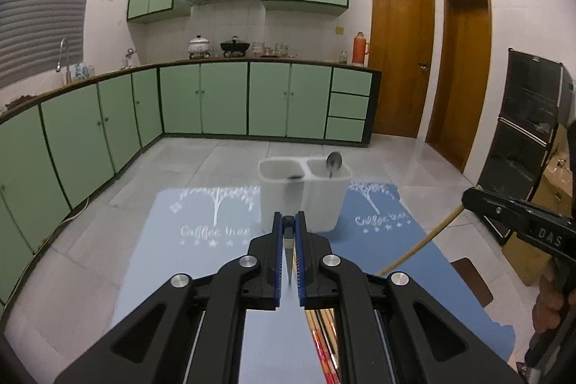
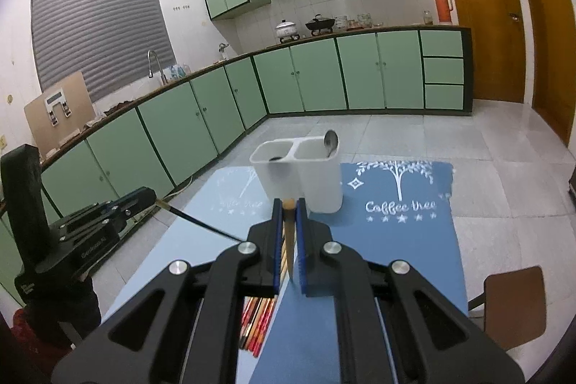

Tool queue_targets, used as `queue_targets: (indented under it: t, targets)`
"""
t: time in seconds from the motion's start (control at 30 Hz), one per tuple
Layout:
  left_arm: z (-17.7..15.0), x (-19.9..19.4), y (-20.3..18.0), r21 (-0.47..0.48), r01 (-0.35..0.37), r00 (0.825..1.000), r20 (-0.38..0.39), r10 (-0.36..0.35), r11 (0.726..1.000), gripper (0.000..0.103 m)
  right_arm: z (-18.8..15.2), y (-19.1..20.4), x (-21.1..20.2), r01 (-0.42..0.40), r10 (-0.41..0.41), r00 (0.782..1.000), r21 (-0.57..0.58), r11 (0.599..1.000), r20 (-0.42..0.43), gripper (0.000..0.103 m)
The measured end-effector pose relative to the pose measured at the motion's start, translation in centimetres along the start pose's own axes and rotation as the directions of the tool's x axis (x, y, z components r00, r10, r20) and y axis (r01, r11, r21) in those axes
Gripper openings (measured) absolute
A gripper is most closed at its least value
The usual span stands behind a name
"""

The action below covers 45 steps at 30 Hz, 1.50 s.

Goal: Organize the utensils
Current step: 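Carry both chopsticks to the white holder and drop them in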

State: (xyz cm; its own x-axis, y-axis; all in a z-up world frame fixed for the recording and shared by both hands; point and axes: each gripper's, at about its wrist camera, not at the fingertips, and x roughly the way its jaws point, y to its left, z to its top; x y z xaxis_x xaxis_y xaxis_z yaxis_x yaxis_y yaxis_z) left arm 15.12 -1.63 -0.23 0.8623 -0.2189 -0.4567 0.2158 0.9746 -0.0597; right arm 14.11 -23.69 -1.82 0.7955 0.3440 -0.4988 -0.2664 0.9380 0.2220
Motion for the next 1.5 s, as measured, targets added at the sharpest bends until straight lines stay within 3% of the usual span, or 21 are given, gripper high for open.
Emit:
queue_targets:
  t: [0.27, 0.6, 0.83, 1.1, 1.27, 1.5]
  targets:
    - [1.8, 0.4, -0.3, 0.014, 0.028, 0.999, 0.023, -0.028, 1.0, 0.006, 3.4, 0.0, 0.9, -0.021, 0.02, 1.0, -0.043, 0.999, -0.01, 0.006]
    - [6.3, 0.6, -0.1, 0.029, 0.052, 0.994, 0.099, -0.054, 0.998, 0.006, 9.1, -1.2, -0.3, -0.043, 0.047, 0.996, -0.048, 0.998, 0.08, 0.006]
    - [11.7, 1.4, 0.0, 0.05, 0.033, 0.977, 0.211, -0.043, 0.998, 0.006, 14.0, -1.6, 0.0, -0.013, 0.027, 0.987, -0.088, 0.996, 0.16, 0.006]
    - [16.6, 5.3, 0.0, 0.061, 0.01, 0.957, 0.29, -0.027, 0.998, 0.006, 17.1, -2.7, 4.6, 0.033, -0.017, 0.987, -0.1, 0.994, 0.158, 0.006]
    - [16.4, 9.2, -0.5, 0.066, 0.003, 0.963, 0.269, -0.021, 0.998, 0.006, 17.0, -3.1, 8.6, 0.046, -0.034, 0.993, -0.107, 0.993, 0.109, 0.006]
    - [14.0, 14.1, 0.1, 0.045, 0.013, 0.988, 0.153, -0.019, 0.999, 0.007, 15.3, -3.1, 13.1, 0.028, -0.027, 1.0, -0.09, 0.996, 0.01, 0.006]
